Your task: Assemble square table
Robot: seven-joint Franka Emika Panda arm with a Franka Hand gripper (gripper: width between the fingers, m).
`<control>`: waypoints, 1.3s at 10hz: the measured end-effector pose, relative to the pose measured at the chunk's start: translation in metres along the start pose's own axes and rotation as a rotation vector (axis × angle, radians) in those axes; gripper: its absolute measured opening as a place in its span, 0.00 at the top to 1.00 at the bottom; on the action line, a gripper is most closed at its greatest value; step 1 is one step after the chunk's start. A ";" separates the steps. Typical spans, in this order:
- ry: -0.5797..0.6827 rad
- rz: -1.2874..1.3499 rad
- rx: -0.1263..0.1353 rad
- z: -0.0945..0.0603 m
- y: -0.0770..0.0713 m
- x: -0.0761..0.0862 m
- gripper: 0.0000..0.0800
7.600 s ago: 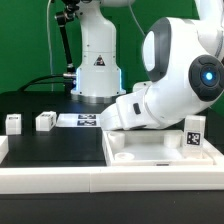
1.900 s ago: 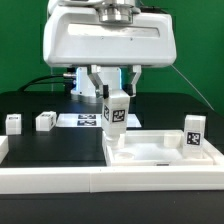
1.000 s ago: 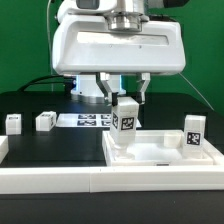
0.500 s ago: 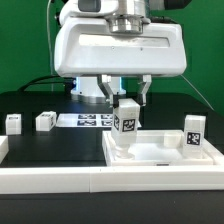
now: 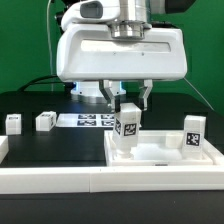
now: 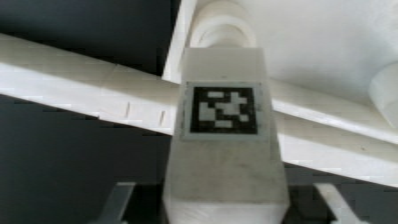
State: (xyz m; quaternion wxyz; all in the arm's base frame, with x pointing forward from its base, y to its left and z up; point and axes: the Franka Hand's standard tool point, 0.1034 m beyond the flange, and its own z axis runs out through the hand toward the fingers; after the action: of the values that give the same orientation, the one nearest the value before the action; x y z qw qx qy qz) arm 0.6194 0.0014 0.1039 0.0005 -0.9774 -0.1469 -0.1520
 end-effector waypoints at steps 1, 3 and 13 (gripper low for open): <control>-0.002 0.000 0.000 0.001 0.000 -0.001 0.64; 0.002 0.000 -0.005 0.004 0.000 -0.002 0.64; 0.099 -0.008 -0.080 0.006 0.003 -0.007 0.64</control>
Offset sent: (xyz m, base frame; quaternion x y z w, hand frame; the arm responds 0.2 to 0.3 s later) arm -0.0042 0.0029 -0.0082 -0.0010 0.0168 -0.0033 0.9999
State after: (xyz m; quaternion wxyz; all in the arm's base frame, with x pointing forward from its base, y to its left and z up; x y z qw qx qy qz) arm 0.6160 -0.0036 0.0961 -0.0320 -0.9673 -0.1445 -0.2058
